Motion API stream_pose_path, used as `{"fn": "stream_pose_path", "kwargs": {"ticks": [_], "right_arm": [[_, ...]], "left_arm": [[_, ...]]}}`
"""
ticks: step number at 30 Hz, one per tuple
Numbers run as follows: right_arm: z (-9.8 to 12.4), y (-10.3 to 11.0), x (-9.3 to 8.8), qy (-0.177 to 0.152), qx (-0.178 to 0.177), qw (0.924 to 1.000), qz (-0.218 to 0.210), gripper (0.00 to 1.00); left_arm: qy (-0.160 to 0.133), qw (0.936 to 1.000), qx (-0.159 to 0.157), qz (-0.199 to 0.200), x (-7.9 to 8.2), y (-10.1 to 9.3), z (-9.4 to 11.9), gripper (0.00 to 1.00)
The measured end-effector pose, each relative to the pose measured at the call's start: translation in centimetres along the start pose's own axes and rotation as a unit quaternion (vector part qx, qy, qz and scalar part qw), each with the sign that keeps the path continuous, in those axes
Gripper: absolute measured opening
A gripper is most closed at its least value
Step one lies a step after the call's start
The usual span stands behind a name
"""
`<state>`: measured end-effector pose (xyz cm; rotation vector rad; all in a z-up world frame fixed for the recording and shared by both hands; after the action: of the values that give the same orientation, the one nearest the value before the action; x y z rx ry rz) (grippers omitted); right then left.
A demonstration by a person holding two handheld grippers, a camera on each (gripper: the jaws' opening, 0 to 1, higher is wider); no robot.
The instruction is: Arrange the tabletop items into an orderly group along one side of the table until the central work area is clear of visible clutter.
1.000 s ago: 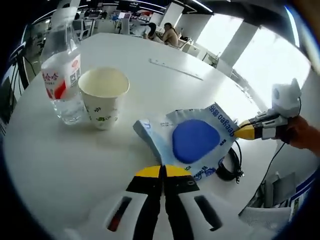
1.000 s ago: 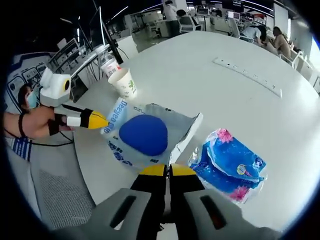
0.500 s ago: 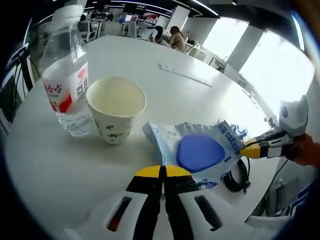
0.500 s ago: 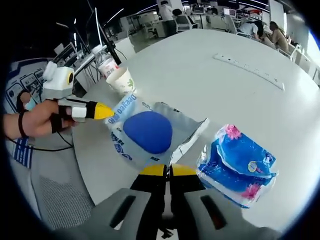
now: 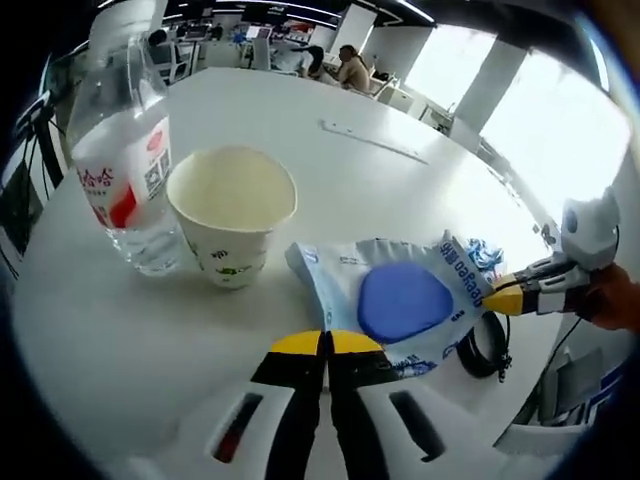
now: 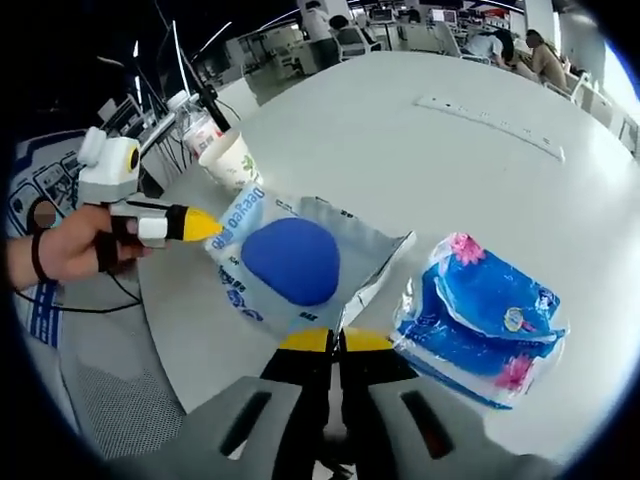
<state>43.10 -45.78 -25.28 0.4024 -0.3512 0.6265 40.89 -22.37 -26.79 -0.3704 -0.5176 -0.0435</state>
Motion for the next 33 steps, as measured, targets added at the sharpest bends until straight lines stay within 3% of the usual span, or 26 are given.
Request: {"fn": "stream_pose_path", "kwargs": {"ticks": [5, 18, 33], "right_arm": [[-0.1, -0.1, -0.1, -0.006, -0.006, 1.0, -0.005, 0.0], [-0.2, -0.3, -0.6, -0.017, -0.016, 0.9997, -0.011, 0.0], [-0.2, -0.3, -0.8, -0.017, -0.015, 0.9996, -0.015, 0.0]], "left_arm": [[0.006, 0.9999, -0.007, -0.008, -0.3, 0.1, 0.0, 0.0], [0.012, 0.9996, -0.024, -0.013, -1.6, 0.6, 0.6, 0.11], [0.022, 0.9993, -0.029, -0.009, -3.1, 0.2, 0.8, 0.11]]}}
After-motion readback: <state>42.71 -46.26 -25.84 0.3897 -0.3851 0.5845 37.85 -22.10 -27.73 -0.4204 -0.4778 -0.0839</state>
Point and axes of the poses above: the point that each gripper's makers call its tool centre point, and the gripper's own axes: z roughly backward along the fingers, y roughly to its left, x roughly out of its top, the point moved 7 cm from there along z, roughly backward along the fingers, and after that the axes turned 8 degrees about y, right-handed, at the moved point
